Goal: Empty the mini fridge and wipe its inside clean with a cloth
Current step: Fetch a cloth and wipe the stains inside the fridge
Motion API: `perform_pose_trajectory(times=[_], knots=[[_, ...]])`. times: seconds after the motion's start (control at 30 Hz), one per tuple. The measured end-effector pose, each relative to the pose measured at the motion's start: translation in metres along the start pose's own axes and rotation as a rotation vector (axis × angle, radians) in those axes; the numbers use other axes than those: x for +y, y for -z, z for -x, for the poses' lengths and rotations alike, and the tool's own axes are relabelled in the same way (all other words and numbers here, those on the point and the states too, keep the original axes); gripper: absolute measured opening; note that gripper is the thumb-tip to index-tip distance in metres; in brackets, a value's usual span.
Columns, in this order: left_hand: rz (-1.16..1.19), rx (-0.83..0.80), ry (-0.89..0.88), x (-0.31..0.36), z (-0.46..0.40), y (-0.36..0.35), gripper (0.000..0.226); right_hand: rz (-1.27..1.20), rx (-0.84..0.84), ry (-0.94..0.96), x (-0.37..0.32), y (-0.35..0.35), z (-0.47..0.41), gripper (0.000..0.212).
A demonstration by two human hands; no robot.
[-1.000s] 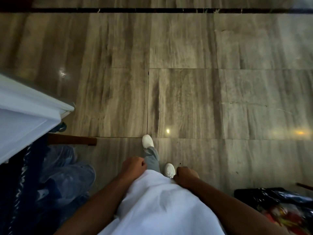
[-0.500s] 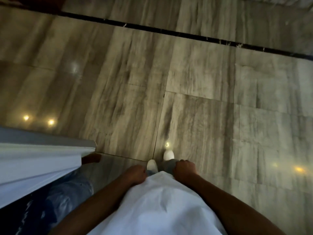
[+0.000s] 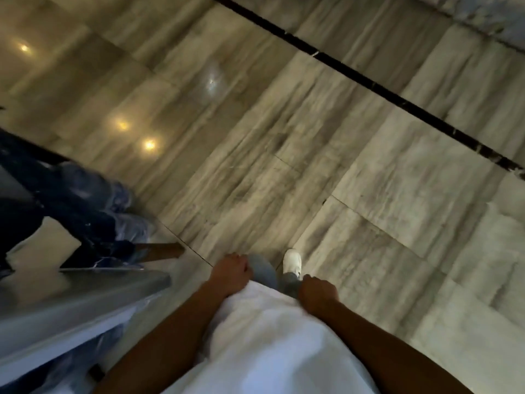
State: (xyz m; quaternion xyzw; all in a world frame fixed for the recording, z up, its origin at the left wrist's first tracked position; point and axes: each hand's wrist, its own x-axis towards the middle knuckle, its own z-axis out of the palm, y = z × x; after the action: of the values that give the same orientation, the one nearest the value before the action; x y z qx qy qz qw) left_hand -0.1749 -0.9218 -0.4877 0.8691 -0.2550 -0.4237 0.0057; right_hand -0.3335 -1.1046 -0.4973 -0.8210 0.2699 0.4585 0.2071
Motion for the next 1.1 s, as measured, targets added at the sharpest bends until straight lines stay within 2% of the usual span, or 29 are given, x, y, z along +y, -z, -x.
perform_pose_trajectory(times=[0.07,0.27,0.47,0.63,0.7,0.93,1.1], knots=[[0.033,0.008,0.019,0.009,-0.013,0.014,0.039,0.021,-0.008,0.032,-0.001,0.024,-0.013,0.038],[0.066,-0.103,0.103,0.004,-0.063,0.051,0.044,0.197,-0.117,0.105,-0.03,0.106,-0.073,0.039],[0.186,-0.096,0.141,-0.036,-0.132,0.137,0.037,0.334,0.018,0.254,-0.096,0.207,-0.125,0.03],[0.255,-0.157,0.212,-0.063,-0.154,0.182,0.045,0.33,0.135,0.369,-0.17,0.279,-0.158,0.044],[0.295,-0.163,0.253,-0.08,-0.158,0.193,0.045,0.406,0.16,0.435,-0.201,0.3,-0.174,0.04],[0.561,-0.12,0.458,-0.15,-0.181,0.229,0.044,0.643,-0.01,0.504,-0.321,0.37,-0.246,0.028],[0.739,0.068,0.698,-0.192,-0.193,0.274,0.036,0.876,-0.028,0.65,-0.405,0.42,-0.284,0.035]])
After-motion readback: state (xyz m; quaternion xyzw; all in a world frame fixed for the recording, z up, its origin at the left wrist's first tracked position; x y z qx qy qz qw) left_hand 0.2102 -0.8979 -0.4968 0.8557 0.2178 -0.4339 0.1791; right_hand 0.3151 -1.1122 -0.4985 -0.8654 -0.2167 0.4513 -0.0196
